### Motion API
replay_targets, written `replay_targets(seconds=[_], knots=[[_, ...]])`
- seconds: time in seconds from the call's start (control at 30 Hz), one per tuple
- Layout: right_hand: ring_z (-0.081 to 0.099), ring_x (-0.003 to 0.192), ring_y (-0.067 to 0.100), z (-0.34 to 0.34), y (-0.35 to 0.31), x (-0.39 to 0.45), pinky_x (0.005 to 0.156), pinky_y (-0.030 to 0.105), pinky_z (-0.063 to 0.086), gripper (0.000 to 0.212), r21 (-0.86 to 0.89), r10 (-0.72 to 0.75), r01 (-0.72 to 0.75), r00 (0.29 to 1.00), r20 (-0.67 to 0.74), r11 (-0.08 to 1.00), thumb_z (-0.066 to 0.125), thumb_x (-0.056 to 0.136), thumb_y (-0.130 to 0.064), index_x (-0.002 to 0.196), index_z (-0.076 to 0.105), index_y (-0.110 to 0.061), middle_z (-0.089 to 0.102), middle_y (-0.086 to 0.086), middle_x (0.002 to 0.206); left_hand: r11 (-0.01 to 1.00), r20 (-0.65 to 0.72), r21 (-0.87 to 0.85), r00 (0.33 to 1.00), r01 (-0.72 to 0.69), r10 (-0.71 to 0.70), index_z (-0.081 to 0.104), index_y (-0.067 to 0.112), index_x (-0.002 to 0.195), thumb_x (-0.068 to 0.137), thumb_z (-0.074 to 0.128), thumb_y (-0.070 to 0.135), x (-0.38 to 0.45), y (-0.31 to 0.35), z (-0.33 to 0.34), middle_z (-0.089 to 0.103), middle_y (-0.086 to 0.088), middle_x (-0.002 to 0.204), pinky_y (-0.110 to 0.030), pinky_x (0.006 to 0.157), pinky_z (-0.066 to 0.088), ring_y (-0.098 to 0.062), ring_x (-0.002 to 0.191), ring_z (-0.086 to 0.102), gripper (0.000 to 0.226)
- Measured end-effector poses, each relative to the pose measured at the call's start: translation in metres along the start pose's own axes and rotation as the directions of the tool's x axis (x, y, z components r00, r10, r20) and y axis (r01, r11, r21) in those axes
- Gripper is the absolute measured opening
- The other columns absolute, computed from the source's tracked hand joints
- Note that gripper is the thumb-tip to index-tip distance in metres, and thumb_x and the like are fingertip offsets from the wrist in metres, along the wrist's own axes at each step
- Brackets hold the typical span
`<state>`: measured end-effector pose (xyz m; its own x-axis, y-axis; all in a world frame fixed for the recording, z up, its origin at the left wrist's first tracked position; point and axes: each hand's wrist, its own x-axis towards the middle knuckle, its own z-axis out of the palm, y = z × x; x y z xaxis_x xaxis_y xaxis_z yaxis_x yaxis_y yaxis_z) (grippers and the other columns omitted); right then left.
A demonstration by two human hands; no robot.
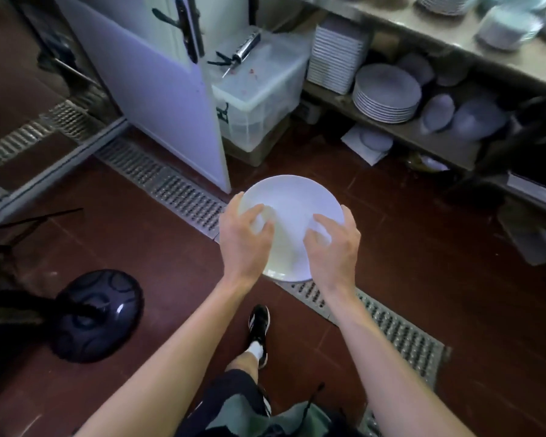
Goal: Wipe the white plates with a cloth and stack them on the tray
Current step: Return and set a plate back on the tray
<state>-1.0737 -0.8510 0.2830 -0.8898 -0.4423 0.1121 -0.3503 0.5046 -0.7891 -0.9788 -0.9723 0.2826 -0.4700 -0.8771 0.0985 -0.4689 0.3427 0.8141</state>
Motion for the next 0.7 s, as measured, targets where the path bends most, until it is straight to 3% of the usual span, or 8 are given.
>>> replay_targets(seconds=[0.3, 0.43, 0.7], knots=[[0.032, 0.141, 0.024, -0.009, 0.018, 0.123, 0.095, 0.006, 0.02, 0.029, -0.025, 0.141, -0.146, 0.981, -0.136, 0.989, 0.066, 0.089, -0.013, 0.117, 0.072, -0.021, 0.036, 0.006, 0.157, 0.995, 0.194, -0.044, 0.976, -0.088, 0.095, 0.071, 0.018, 0.124, 0.09, 0.069, 0.027, 0.115, 0.042, 0.093, 0.041, 0.004, 0.155, -0.024, 0.108, 0.026, -0.014, 0.137, 0.036, 0.036], [0.031, 0.142, 0.023, -0.027, 0.032, 0.161, 0.101, 0.02, 0.027, 0.028, -0.002, 0.211, -0.216, 0.954, -0.212, 0.976, 0.064, 0.09, -0.013, 0.116, 0.072, -0.02, 0.035, 0.008, 0.158, 0.988, 0.273, -0.043, 0.95, -0.146, 0.153, 0.071, 0.017, 0.125, 0.09, 0.069, 0.027, 0.145, 0.074, 0.132, 0.041, 0.003, 0.156, -0.022, 0.108, 0.024, -0.014, 0.137, 0.034, 0.036], [0.038, 0.134, 0.028, -0.082, 0.096, 0.25, 0.102, 0.029, 0.037, 0.028, 0.009, 0.285, -0.303, 0.886, -0.365, 0.953, 0.065, 0.088, -0.018, 0.115, 0.073, -0.02, 0.037, 0.007, 0.155, 0.965, 0.389, -0.07, 0.883, -0.254, 0.261, 0.074, 0.016, 0.121, 0.088, 0.073, 0.024, 0.189, 0.157, 0.239, 0.046, -0.004, 0.154, -0.021, 0.108, 0.026, -0.022, 0.137, 0.042, 0.033]])
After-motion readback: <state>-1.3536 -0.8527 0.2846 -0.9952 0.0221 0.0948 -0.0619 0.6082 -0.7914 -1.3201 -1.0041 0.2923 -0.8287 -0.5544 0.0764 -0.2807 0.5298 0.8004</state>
